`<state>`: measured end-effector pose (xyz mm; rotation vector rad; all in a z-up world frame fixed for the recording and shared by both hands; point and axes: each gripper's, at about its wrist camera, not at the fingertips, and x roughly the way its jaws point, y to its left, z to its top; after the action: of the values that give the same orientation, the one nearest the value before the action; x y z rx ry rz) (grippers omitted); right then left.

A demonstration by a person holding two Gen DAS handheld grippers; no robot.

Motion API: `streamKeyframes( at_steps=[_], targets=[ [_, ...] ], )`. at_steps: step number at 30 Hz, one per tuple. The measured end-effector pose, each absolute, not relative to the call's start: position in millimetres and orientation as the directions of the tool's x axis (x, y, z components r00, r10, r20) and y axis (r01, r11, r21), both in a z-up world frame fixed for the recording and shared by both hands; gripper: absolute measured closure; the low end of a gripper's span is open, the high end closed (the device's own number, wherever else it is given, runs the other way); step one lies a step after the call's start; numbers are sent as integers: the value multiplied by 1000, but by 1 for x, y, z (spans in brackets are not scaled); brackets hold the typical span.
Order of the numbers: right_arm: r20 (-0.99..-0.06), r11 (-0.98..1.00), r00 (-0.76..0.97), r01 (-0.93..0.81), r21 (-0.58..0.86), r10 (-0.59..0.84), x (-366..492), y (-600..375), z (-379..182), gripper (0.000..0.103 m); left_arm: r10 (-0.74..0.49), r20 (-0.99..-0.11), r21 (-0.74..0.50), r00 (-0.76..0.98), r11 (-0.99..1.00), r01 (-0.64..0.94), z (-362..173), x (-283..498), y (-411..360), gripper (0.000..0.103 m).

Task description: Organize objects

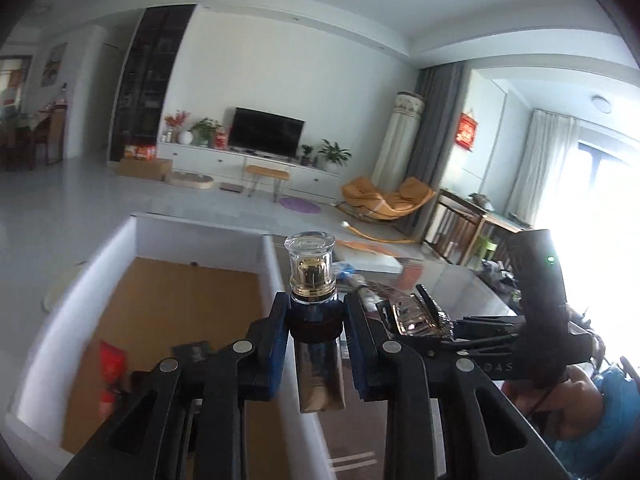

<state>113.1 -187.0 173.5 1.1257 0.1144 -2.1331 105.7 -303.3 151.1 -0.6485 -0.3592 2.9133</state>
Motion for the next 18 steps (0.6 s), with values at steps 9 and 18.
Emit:
streamKeyframes(
  at_steps=[9, 18],
  targets=[
    [-854, -616, -30, 705, 350, -519, 89, -322, 93, 37, -65, -796, -102, -601, -966, 238, 61, 1, -417, 58],
    [-761, -759, -381, 614, 217, -525, 34, -178, 76, 4, -175, -680, -86, -712, -945, 314, 82, 0, -382, 16]
  ],
)
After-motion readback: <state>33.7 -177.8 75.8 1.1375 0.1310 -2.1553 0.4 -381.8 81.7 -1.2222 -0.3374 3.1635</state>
